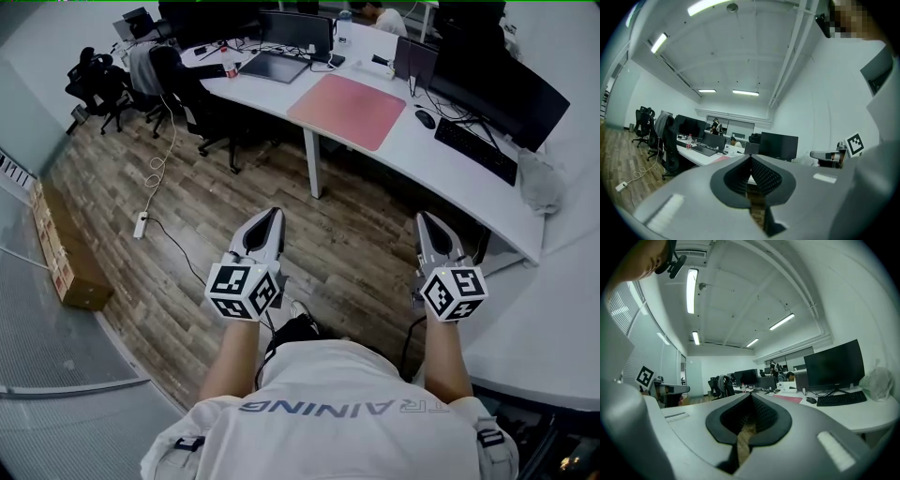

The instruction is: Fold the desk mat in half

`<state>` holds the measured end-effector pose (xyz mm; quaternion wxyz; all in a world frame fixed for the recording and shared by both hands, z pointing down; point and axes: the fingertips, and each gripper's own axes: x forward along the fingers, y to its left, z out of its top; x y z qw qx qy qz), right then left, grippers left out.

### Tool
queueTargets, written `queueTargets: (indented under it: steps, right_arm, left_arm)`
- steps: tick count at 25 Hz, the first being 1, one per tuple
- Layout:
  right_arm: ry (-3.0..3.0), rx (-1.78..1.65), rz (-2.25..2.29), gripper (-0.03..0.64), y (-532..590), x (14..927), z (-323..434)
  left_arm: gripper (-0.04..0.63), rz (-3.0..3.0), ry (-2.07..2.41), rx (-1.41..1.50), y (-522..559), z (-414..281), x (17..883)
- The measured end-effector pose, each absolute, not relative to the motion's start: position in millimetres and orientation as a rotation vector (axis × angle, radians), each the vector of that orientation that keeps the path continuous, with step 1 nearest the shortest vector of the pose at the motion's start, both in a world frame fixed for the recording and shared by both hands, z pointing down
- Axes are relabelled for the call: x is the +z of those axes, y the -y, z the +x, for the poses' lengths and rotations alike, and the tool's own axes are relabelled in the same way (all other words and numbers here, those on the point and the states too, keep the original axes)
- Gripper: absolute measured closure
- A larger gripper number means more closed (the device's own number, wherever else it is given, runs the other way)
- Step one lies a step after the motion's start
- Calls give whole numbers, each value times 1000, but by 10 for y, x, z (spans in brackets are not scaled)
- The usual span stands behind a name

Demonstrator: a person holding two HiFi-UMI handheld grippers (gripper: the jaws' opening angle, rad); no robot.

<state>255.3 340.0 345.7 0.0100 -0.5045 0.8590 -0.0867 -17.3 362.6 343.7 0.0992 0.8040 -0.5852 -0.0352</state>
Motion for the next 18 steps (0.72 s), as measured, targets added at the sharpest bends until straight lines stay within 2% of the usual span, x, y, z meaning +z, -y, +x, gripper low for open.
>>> queueTargets:
  steps: [18]
  right_arm:
    - [-2770, -254, -1542, 600, -2065, 3411, 1194]
  left_arm:
    - [592, 2347, 1718, -137, -2472, -1388, 3557]
